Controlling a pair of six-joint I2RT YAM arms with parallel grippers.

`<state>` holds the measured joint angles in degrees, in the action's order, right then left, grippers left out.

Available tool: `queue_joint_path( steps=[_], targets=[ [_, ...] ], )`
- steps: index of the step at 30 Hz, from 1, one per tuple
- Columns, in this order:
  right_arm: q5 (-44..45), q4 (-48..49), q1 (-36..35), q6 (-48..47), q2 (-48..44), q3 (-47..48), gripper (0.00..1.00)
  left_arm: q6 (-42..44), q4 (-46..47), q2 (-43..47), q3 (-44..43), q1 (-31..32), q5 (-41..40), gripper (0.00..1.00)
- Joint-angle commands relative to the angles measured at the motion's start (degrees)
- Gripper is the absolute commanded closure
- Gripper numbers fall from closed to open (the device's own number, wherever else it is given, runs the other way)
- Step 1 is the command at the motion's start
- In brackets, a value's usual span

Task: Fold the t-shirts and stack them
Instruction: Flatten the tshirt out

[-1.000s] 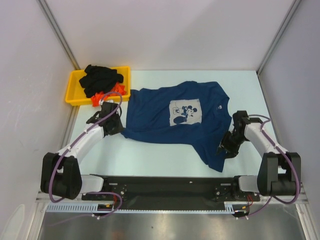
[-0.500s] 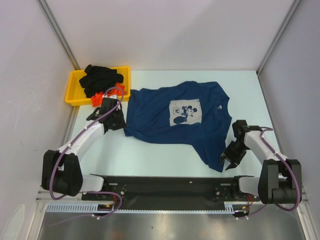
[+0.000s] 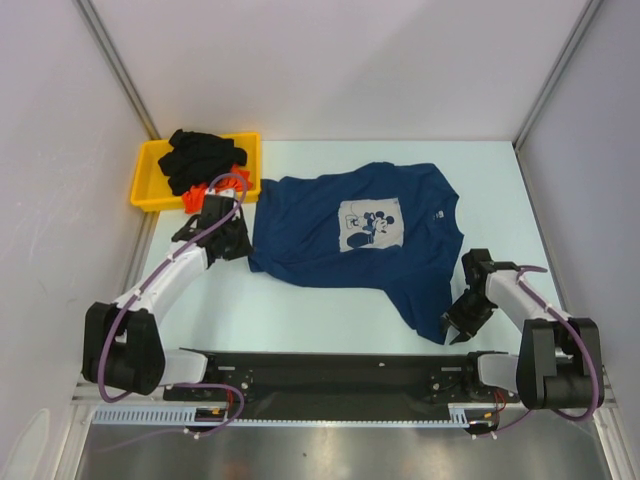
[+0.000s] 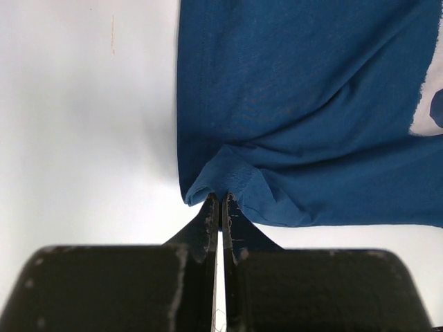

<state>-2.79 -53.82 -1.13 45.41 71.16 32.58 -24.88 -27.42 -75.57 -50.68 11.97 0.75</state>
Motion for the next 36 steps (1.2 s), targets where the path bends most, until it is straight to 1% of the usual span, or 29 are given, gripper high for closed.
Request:
queue_joint_path(
  steps=[1, 5, 8, 9, 11, 12, 14, 15, 17, 20, 21, 24, 25, 29, 32, 35, 36],
  targets=[
    [1.21, 2.67, -0.63, 3.80, -2.33, -1.90, 0.62, 1.07, 0.88, 1.92, -0.83, -0.37, 0.92, 1.00],
    [0.50, 5.30, -0.98, 4.60, -2.60, -3.66, 0.62, 1.07, 0.61, 2.01, -0.83, -0.54, 0.65, 1.00],
    [0.59, 6.79, -1.60, 5.74, -2.60, -4.89, 0.68, 0.80, 0.88, 2.18, -0.30, -0.54, 0.74, 0.99],
    [1.11, 6.63, -1.69, 6.27, -2.69, -4.89, 0.72, 0.72, 0.88, 2.27, -0.21, -0.63, 0.65, 1.00],
    [1.55, 7.58, -1.69, 7.15, -3.48, -4.80, 0.77, 0.37, 0.79, 2.18, 0.31, -0.63, 0.91, 1.00],
    [1.73, 7.77, -1.69, 7.59, -4.09, -4.54, 0.83, 0.19, 0.88, 2.44, 0.49, -0.63, 1.26, 1.00],
    [1.47, 8.12, -1.60, 8.55, -3.92, -4.19, 0.88, 0.01, 0.96, 2.62, 1.10, -0.72, 1.44, 1.00],
    [0.95, 8.47, -1.69, 8.12, -3.31, -4.02, 0.95, -0.08, 1.14, 2.88, 1.37, -0.72, 1.36, 1.00],
    [0.85, 8.47, -1.77, 7.59, -2.34, -2.79, 1.00, -0.16, 0.53, 2.89, 1.28, -0.89, 1.53, 1.00],
    [1.91, 7.95, -1.69, 4.96, -1.46, -0.59, 1.00, 0.62, -0.79, 3.15, 0.75, -0.80, 1.97, 1.00],
    [2.78, 7.16, -1.69, 3.30, -1.63, 1.68, 1.00, 0.80, -1.05, 3.58, 0.84, -0.80, 1.45, 1.00],
    [4.37, 4.69, -1.42, 1.27, -4.08, 6.25, 1.00, 0.71, -2.46, 4.99, 1.10, -0.98, 1.35, 1.00],
    [3.76, 6.87, -1.25, 0.65, -6.62, 7.05, 1.00, 0.71, -3.16, 5.08, 1.02, -1.07, 1.53, 1.00],
    [3.40, 14.07, -0.63, -0.93, -10.68, 10.48, 1.00, -0.86, -2.73, 7.97, 2.85, -1.07, 1.18, 1.00],
    [3.49, 18.74, 0.33, -1.19, -10.16, 13.65, 1.00, -1.22, -2.90, 7.20, 2.43, -0.98, 1.53, 1.00],
    [3.49, 24.02, 0.69, -2.51, -8.76, 17.16, 1.00, -1.04, -3.43, 7.63, -0.29, -0.98, -0.48, 1.00],
    [3.49, 25.33, 2.69, -3.13, -8.58, 18.21, 1.00, -1.13, -4.39, 7.98, -1.17, -0.81, -1.45, 1.00]
  ],
)
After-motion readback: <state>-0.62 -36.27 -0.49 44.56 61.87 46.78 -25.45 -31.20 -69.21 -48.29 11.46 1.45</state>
